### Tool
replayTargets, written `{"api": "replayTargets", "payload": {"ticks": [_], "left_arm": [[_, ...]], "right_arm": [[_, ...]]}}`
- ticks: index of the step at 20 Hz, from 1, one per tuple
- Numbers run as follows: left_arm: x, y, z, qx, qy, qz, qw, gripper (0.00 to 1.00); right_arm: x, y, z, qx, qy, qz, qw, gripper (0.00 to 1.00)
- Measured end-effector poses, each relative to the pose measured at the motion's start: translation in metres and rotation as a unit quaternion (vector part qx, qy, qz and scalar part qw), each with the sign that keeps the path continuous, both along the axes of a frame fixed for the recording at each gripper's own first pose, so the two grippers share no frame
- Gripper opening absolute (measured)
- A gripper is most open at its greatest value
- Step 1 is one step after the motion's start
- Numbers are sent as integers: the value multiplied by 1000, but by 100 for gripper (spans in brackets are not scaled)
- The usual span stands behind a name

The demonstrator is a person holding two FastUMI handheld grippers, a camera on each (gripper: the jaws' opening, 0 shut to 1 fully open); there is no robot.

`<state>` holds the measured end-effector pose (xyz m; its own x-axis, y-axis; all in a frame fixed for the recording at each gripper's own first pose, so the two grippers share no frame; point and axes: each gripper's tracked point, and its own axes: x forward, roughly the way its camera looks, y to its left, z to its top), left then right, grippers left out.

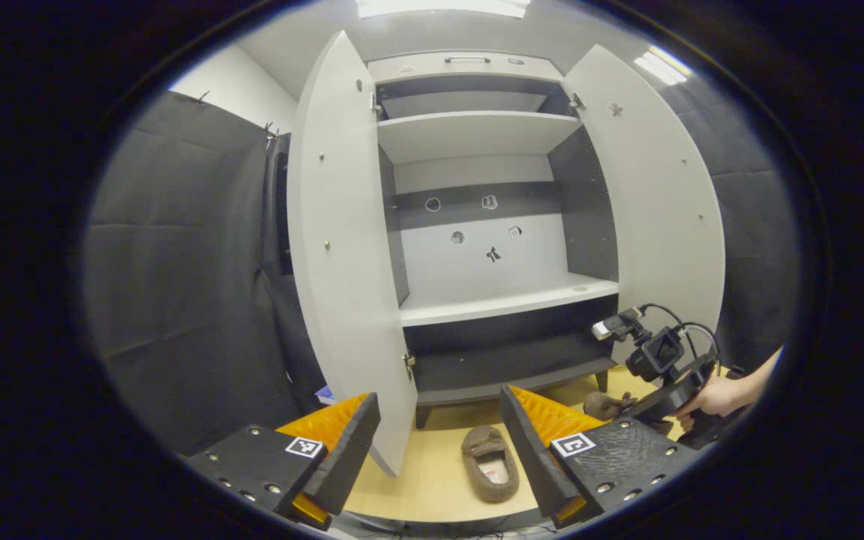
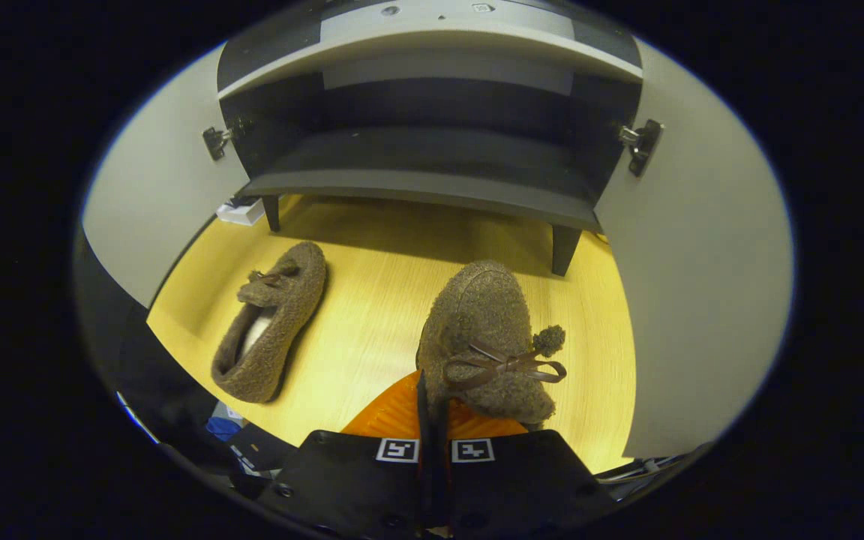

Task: Grab one shoe with the right hand and put it into the shoe cabinet, grab the other shoe with the left hand and put it into the shoe cabinet; then close the right door with the right hand and the left door with the left hand.

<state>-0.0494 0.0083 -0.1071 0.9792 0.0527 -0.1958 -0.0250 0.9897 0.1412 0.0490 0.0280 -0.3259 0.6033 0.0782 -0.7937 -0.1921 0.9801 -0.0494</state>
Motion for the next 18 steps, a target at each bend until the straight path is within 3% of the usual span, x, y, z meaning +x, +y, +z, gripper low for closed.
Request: {"api": "replayTargets", "payload": {"ticks": [1,4,8,10,11,18], "left_arm": [[2,-1,0,-2,-1,-4,1000,91],[9,-6,-1,-3,-3,-19,1000,94],[16,-13,-4,-11,-4,-35,999,99],[18,-13,-5,-16,-2,-37,999,94],[18,-13,-6,-18,-2,-36,999,99],[19,-15,-8,-25,-2,-35,999,94]], "right_arm": [[-7,0,10,4,-8,2,1000,2],[-33,7,35,12,-26,10,1000,2],[-54,25,72,60,-34,3,998,2],[-51,31,93,71,-44,3,996,2],[-48,34,105,74,-52,6,996,2],[-11,64,198,106,-128,41,985,2]]}}
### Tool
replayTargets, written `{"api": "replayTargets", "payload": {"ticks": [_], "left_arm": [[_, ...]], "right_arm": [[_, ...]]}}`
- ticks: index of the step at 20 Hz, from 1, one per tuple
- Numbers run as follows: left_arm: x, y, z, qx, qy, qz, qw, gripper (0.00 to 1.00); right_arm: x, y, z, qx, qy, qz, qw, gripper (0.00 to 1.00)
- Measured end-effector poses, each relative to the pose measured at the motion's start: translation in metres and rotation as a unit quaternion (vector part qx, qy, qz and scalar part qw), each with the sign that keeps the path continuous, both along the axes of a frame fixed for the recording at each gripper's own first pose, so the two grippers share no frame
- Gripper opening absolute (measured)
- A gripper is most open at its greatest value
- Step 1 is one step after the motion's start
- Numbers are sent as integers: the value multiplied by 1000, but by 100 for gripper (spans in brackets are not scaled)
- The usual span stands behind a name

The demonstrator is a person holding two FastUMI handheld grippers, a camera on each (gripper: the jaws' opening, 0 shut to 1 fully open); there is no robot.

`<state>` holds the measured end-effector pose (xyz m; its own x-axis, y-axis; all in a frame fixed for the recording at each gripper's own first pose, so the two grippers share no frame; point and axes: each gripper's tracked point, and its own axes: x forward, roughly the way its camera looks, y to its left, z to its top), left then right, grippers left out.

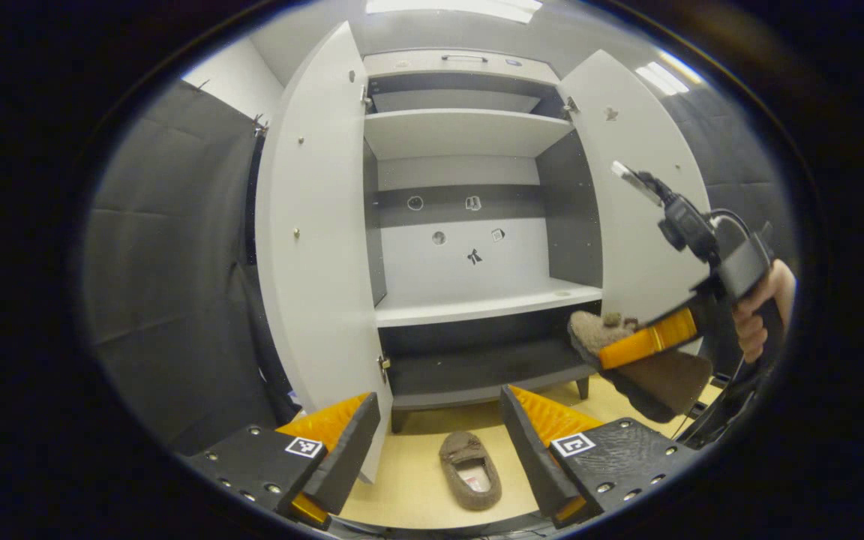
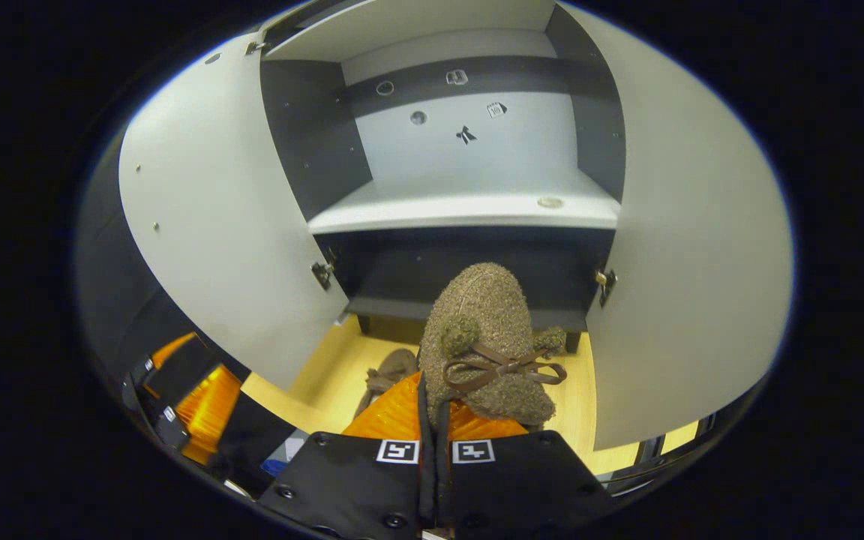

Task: Grab one shoe with the right hand and put it into the shoe cabinet, grab the other shoe with the left hand and put it into the shoe cabinet; then close the right door with the right hand and the left door with the left hand.

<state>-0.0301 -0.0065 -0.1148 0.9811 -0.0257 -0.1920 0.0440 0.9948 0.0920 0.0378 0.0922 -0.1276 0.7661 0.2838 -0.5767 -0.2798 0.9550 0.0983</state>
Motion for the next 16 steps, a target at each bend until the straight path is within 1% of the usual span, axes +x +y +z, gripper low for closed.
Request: {"api": "replayTargets", "payload": {"ticks": [3,7,11,13,16], "left_arm": [[1,0,1,-1,-3,2,1000,94],[3,0,1,-4,-2,2,1000,94],[8,-4,6,-34,-2,3,999,93],[11,-3,9,-40,-5,5,999,94],[16,-3,10,-50,-3,6,999,94]], "right_arm": [[32,5,42,-9,-48,10,999,2],[82,2,93,-11,-110,-2,994,2],[132,-6,129,-13,-148,-20,989,2],[155,-9,144,-3,-160,-32,987,2],[187,-14,156,7,-172,-44,984,2]]}}
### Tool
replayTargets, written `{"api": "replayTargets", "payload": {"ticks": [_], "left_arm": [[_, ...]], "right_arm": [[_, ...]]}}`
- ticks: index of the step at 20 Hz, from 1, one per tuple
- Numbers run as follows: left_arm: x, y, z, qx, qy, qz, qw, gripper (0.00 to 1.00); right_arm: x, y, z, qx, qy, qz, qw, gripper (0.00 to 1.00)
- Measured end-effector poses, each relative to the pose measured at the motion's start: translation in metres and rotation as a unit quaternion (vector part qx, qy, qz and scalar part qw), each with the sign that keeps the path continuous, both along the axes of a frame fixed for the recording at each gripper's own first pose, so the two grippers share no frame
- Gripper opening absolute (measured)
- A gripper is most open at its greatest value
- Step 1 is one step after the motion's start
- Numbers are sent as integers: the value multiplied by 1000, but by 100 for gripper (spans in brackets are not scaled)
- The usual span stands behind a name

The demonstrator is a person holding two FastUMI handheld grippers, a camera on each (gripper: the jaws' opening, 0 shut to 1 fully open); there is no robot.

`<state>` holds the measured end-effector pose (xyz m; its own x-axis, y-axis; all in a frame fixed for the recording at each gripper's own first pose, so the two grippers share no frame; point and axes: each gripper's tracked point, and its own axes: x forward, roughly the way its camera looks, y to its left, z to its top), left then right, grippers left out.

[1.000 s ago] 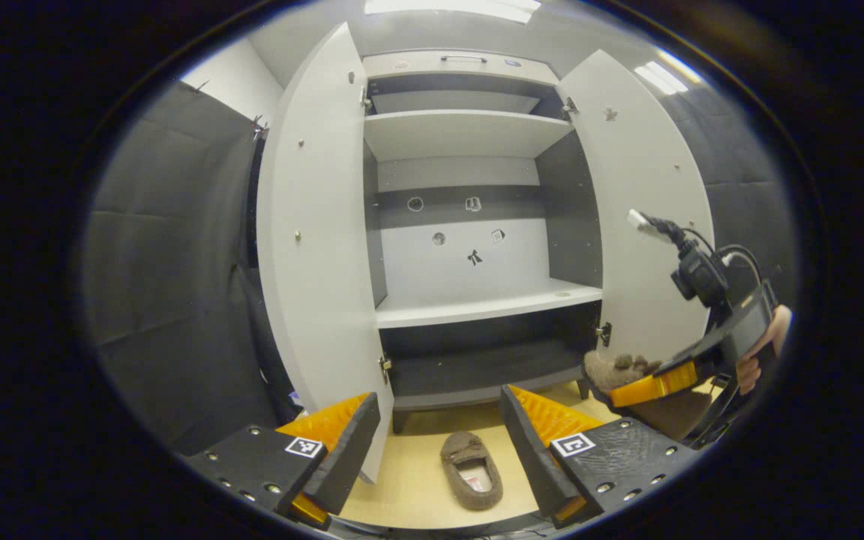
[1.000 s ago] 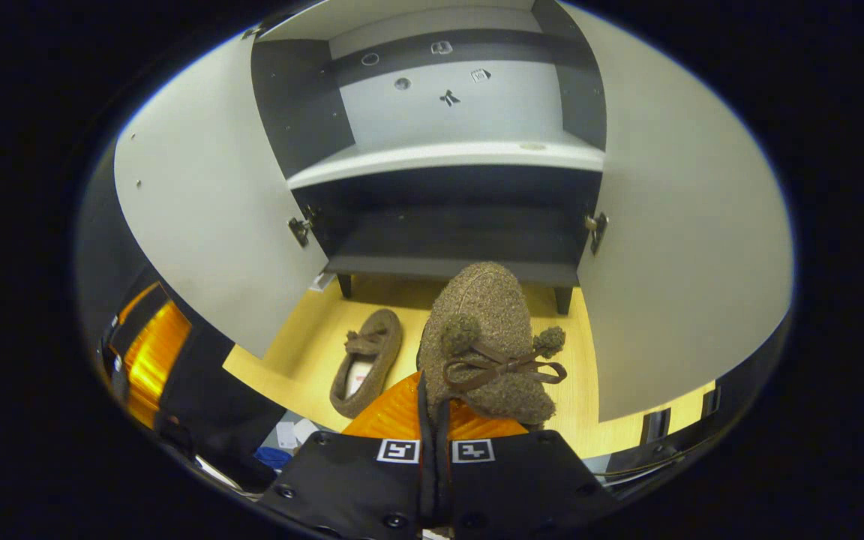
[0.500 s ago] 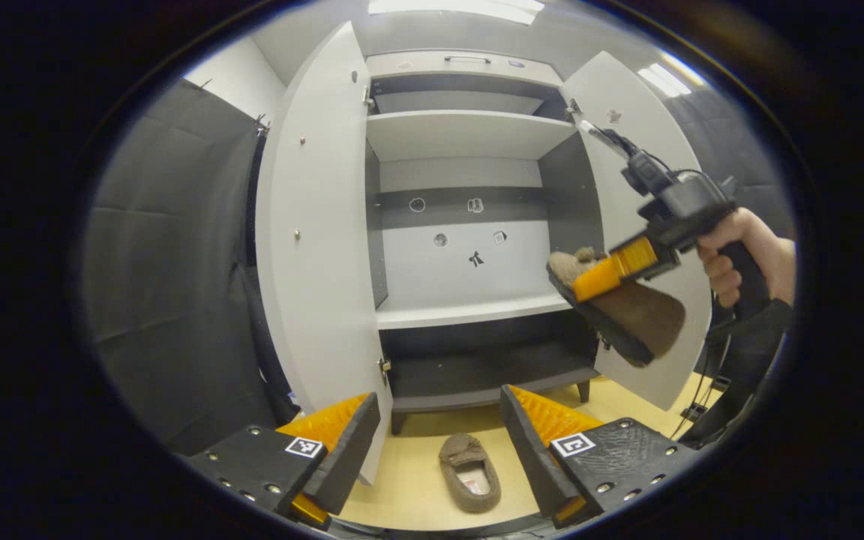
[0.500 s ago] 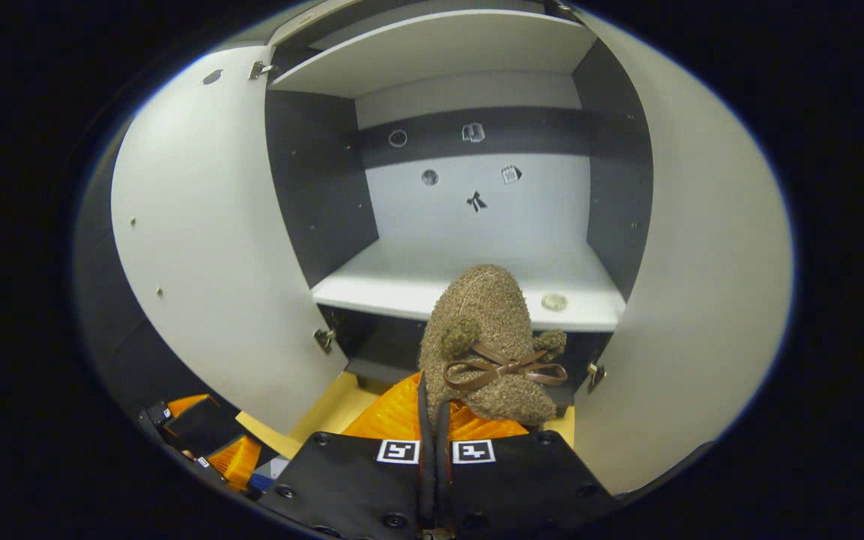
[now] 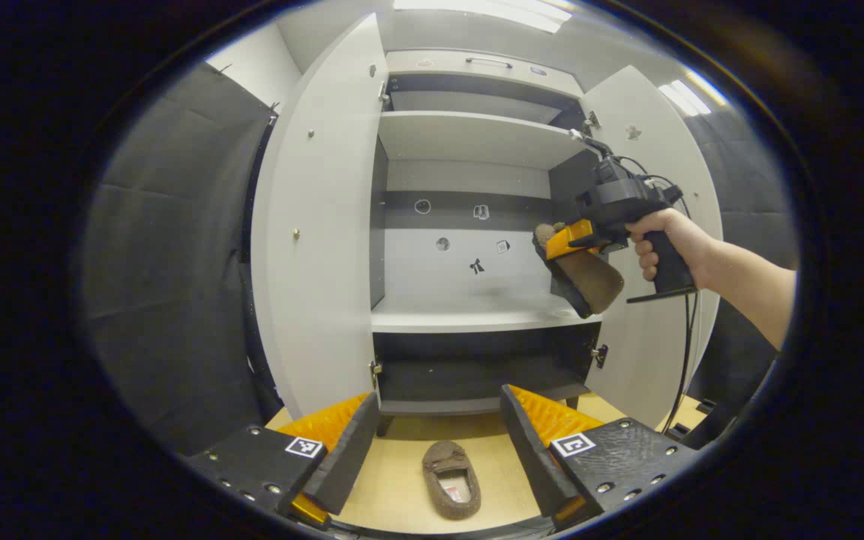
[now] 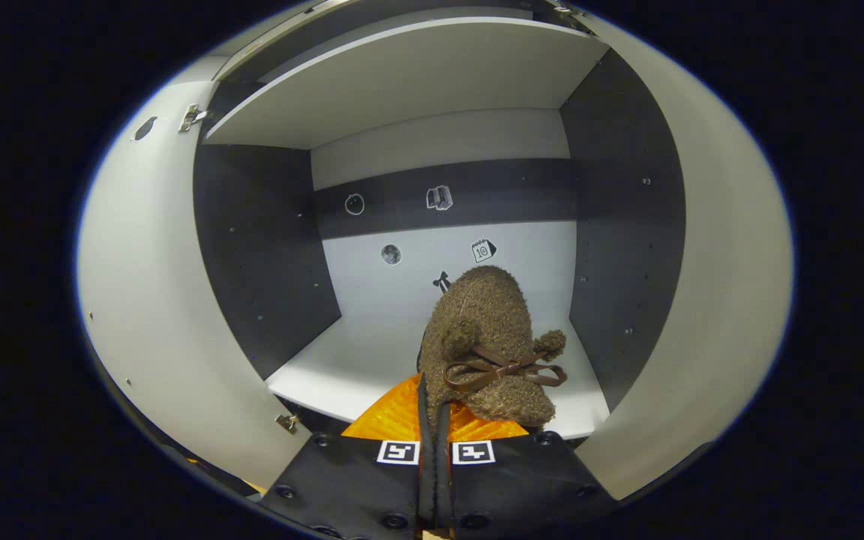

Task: Grab one shoe with the right hand and put it into the shoe cabinet, grab the other shoe with the left hand and put it into the shoe cabinet; then close the right door with the right hand and the left door with the left hand.

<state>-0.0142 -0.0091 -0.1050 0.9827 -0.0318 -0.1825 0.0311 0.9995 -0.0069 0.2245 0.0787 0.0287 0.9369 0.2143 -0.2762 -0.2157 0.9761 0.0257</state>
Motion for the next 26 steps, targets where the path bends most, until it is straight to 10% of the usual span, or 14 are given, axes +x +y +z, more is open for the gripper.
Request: {"api": "replayTargets", "payload": {"ticks": [15,26], "left_arm": [[18,-3,23,-22,-21,21,999,94],[4,6,21,-19,-18,36,999,93]], "right_arm": [[130,-12,-27,-39,-33,-37,998,2],[132,0,-32,-73,-73,-33,994,12]]}}
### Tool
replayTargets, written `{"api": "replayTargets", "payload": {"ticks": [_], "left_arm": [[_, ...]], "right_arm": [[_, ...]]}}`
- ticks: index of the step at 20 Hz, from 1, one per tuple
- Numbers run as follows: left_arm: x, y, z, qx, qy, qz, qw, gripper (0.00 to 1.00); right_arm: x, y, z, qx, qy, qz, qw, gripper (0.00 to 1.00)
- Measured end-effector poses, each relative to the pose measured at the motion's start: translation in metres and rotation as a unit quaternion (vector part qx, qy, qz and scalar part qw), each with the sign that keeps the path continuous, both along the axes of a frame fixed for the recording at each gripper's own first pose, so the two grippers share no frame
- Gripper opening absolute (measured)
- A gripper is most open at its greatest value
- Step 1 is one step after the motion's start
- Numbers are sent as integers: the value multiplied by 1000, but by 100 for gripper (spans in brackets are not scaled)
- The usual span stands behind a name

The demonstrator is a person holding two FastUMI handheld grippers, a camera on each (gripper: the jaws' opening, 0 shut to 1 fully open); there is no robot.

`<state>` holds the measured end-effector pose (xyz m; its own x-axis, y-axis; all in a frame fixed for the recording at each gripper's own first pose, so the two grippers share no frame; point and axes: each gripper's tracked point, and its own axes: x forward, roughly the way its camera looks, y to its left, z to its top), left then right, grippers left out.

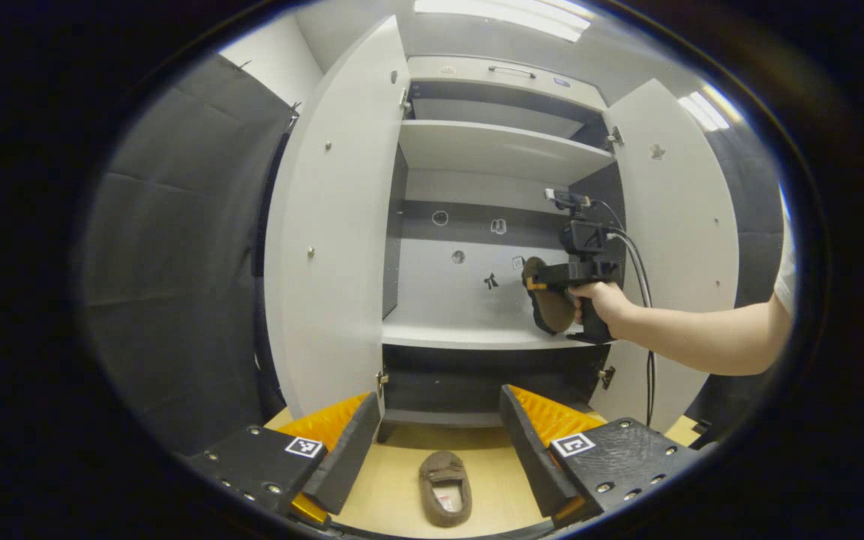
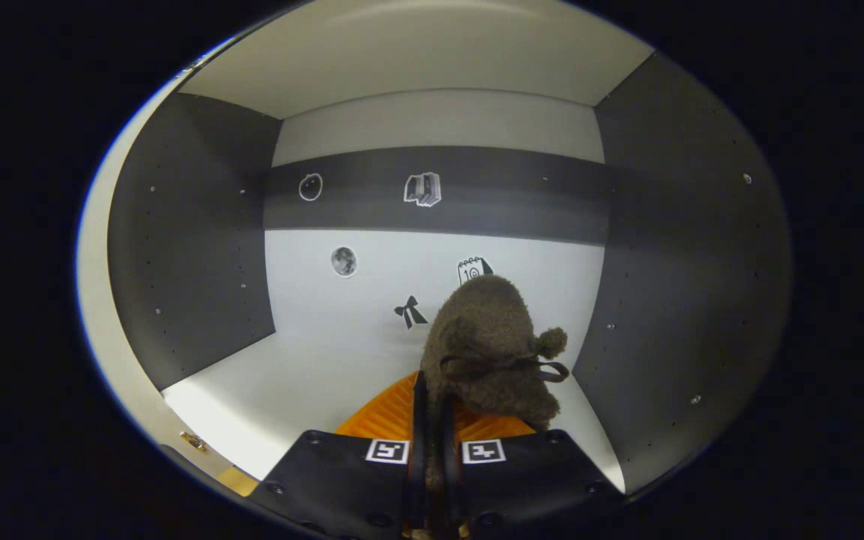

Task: Grab one shoe with the right hand and put it into the shoe cabinet, grab the other shoe with the left hand and put it into the shoe cabinet; then close the right door with the right hand and the left door with the left hand.

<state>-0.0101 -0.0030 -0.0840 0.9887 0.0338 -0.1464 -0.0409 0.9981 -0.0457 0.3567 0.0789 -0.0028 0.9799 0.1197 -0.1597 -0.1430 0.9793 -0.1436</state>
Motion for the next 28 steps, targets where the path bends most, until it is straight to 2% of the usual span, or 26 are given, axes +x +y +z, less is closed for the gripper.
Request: {"api": "replayTargets", "payload": {"ticks": [1,2,5,8,11,12,13,15,16,17,19,21,24,25,27,28], "left_arm": [[-1,1,1,0,-2,0,1000,99],[-4,2,3,1,-4,1,1000,99],[-11,5,4,5,-6,3,1000,99],[-17,8,2,1,-5,5,1000,99],[-21,14,1,4,-3,11,1000,99],[-21,15,-1,7,-3,12,1000,99],[-19,17,-4,9,0,12,1000,99],[-15,14,-18,4,23,-4,1000,88],[-13,9,-28,-2,38,-18,999,100],[-10,7,-34,-3,46,-26,999,94],[-5,6,-49,10,61,-42,997,94],[1,1,-70,20,84,-62,994,94],[6,-5,-106,6,134,-87,987,94],[8,-6,-118,1,150,-95,984,94],[9,-8,-148,4,183,-107,977,94],[12,-8,-166,10,198,-109,974,94]], "right_arm": [[-3,0,-5,2,8,-4,1000,12],[-5,-1,-13,5,25,-4,1000,24],[-11,8,-9,33,25,8,999,30],[-25,5,5,34,16,-1,999,100],[-50,0,21,33,1,-6,999,100],[-61,-2,30,35,-10,-7,999,97],[-74,-3,40,37,-24,-6,999,100],[-99,-4,56,38,-54,-1,998,100],[-111,-7,62,37,-64,1,997,97],[-124,-8,67,37,-73,3,997,100],[-153,-12,73,38,-93,5,995,96],[-183,-17,70,47,-110,3,993,97],[-215,-24,54,73,-105,-3,992,97],[-222,-31,50,71,-105,-11,992,100],[-243,-39,40,52,-106,-26,993,96],[-256,-41,35,44,-106,-29,993,99]]}}
